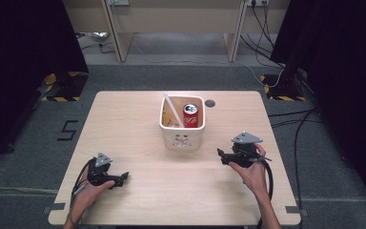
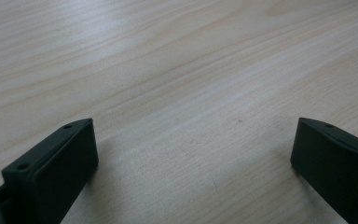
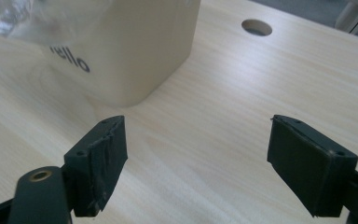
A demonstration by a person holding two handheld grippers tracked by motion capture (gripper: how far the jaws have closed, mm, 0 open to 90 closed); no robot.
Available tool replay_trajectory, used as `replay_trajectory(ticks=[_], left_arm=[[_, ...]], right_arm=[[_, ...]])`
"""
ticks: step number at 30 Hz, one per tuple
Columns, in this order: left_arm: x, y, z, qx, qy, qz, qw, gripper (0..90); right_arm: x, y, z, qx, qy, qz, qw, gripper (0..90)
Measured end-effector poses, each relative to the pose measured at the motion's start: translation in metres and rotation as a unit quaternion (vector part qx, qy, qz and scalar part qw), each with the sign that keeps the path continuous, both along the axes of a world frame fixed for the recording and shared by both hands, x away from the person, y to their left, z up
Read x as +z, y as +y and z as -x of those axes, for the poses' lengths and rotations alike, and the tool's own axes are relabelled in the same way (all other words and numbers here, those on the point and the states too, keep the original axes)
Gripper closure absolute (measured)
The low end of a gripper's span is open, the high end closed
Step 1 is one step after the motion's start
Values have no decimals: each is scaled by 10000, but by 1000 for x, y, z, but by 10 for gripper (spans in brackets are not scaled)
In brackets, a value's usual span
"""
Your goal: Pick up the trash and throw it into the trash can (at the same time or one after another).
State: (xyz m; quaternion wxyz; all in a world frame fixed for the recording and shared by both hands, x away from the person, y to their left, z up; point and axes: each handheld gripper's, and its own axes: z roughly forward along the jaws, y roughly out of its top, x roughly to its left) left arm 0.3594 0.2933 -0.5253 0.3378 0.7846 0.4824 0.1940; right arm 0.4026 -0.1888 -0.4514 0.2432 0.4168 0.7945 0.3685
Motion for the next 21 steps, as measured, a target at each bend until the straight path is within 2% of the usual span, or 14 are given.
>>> replay_trajectory(ticks=[7, 16, 21], left_arm=[[0, 0, 0, -1, 0, 1, 10000, 0], [0, 0, 0, -1, -1, 0, 10000, 0], [0, 0, 0, 0, 0, 1, 10000, 0]], right_arm=[[-11, 2, 4, 43, 73, -26, 10000, 200], [-18, 2, 9, 53, 102, -65, 9999, 200], [-23, 3, 13, 69, 192, -110, 9997, 199]])
